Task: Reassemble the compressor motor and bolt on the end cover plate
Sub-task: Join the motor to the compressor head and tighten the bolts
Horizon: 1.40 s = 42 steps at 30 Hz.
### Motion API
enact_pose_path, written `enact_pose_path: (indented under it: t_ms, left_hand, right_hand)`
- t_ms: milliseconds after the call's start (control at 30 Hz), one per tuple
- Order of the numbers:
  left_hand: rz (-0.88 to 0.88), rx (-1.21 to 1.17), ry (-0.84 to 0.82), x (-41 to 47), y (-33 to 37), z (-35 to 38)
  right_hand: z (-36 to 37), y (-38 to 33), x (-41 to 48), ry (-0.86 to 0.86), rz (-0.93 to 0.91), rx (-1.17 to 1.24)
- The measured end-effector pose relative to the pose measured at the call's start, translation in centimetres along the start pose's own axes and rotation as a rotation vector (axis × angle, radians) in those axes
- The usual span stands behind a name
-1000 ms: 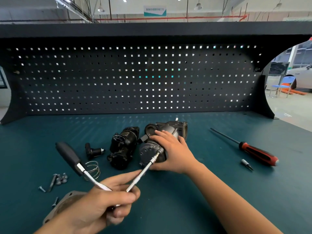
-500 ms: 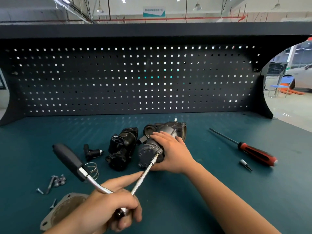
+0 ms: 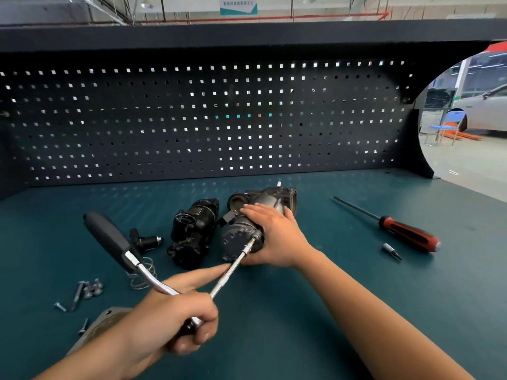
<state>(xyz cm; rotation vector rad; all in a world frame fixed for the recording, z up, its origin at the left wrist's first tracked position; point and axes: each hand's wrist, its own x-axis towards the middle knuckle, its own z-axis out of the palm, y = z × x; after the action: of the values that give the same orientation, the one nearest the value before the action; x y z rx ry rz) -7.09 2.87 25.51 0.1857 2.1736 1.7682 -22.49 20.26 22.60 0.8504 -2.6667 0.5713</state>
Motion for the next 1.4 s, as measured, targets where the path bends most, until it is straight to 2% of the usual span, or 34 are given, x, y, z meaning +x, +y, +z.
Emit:
enact_pose_path:
  t_ms: [67,167,467,600,767,1033,1200,1400]
  left_hand:
    - [0.042,-0.062,0.039,0.1,0.2,0.2]
    - [0.069,-0.031,0.056,0.5,0.6,0.1]
    - [0.071,-0.031,0.031,0.7,0.8,0.3]
    - [0.043,-0.09,0.085,0.8,-0.5,-0.1]
    - [0.039,0.048,0.154,0.3,-1.3,-1.4]
    - [0.003,0.557,0.174,4.6,-3.1,0.0]
    - [-0.021,0.523,0.21,5.3,-3.8,-0.2]
    - [0.011,0.397,0.243,5.3,-4.5,-0.7]
  right_hand:
    - [0.1,0.0,0.0,-0.005,0.005,0.008]
    - [0.1,0.3,0.0,0.002,-0.001,0.033]
    - [-0.3,0.8,0.1,-0.025,-0.01,0.036]
    - [-0.5,1.6,-0.1,-0.028,0.002,0.034]
    - [-1.4,3.4,-1.0,0.0,0.11,0.004]
    - [0.5,3.0,-4.9,0.198,0.267,-0.057]
    - [1.2,0.4,-6.3,0.53,0.23,0.035]
    - [2.0,-2.0,-7.0,0.44,0.222,-0.17]
